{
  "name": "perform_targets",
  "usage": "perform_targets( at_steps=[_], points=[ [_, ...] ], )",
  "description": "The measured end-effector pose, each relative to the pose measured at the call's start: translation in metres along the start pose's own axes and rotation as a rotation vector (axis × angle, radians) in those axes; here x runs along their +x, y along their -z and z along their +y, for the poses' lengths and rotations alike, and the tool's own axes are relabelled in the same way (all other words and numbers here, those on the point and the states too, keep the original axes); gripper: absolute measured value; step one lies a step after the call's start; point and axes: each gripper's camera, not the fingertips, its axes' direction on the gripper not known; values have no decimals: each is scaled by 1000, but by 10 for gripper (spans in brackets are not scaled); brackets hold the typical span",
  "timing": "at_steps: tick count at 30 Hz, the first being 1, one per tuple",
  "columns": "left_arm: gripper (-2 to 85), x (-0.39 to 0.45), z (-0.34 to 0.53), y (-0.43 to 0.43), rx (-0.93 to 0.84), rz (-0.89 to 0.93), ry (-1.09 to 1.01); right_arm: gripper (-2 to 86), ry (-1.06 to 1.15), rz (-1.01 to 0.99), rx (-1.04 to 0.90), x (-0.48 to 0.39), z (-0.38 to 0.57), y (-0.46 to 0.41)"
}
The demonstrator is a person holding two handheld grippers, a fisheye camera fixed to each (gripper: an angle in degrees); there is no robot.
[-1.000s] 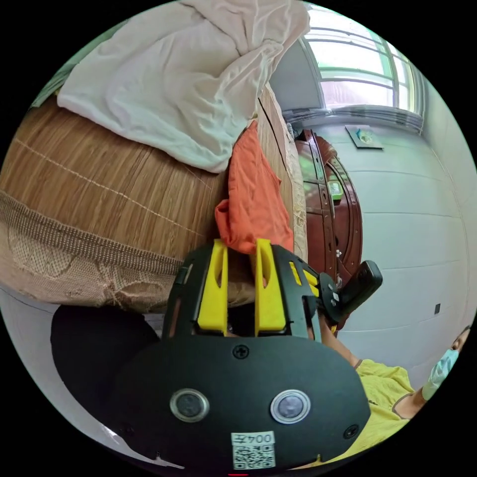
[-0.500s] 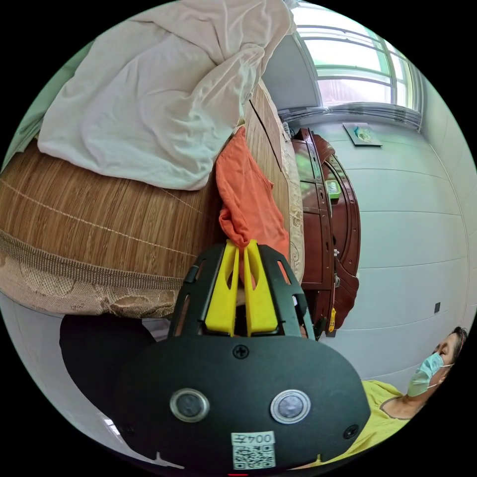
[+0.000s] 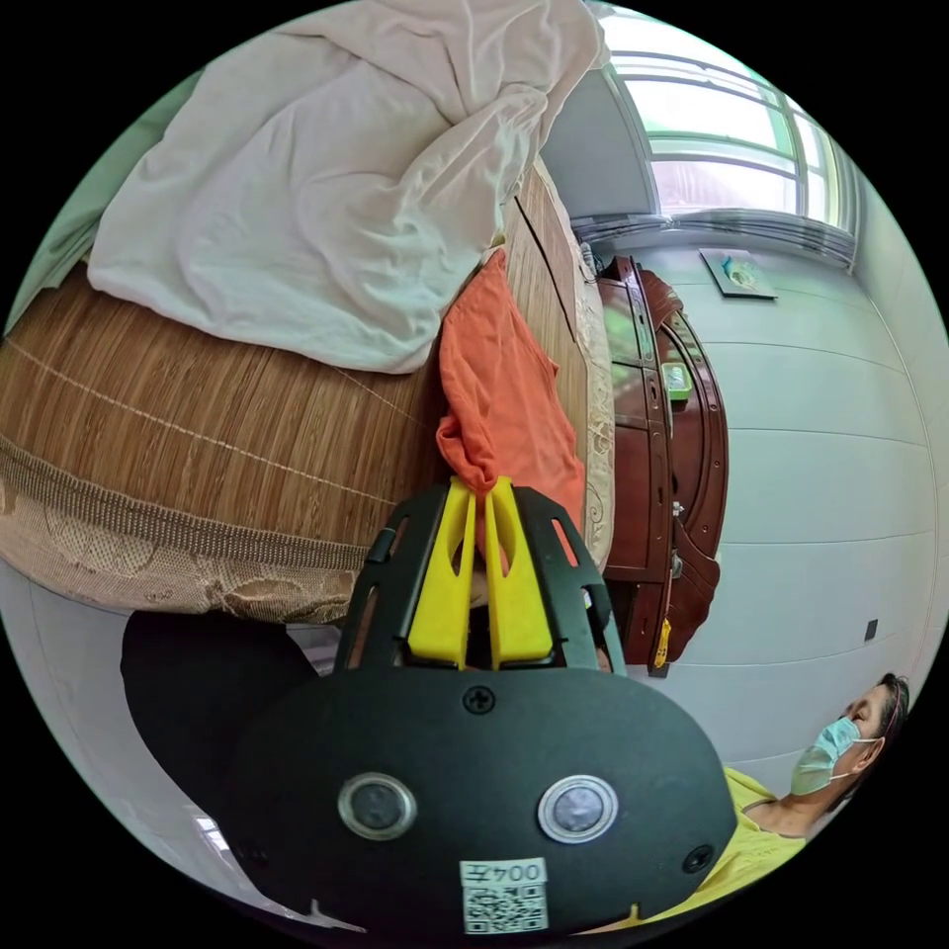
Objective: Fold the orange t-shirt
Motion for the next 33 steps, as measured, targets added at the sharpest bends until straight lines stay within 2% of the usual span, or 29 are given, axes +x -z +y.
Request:
perform_targets(
  at_steps=[5,8,10,12,14,19,22,27,29,33],
  points=[
    [27,11,1,-10,-7,-26,-20,141,12,28,-11,3,-17,0],
    [27,17,3,-16,-8,-41,-33,76,-18,71,22,6,-24,9],
    [27,22,4,-18,-4,-49,-41,46,-41,-51,81,4,-26,27],
    [26,26,6,-22,-15,-53,-50,41,-17,-114,129,-6,-27,42],
    [26,29,9,-27,-42,-53,-63,40,-3,-89,134,-13,-30,51],
    [26,23,20,-47,-131,-63,-55,38,-132,-84,78,17,-33,49],
    [24,21,31,-49,-112,-13,-46,38,-154,-108,74,23,-30,47],
    [15,29,45,-36,-102,-158,-30,39,-110,-82,39,6,-36,42],
    [8,43,56,-19,9,-296,-17,39,-90,-66,32,-5,-38,40],
    [4,100,70,-36,86,-328,-142,40,-28,-41,24,-39,-40,32]
  ],
)
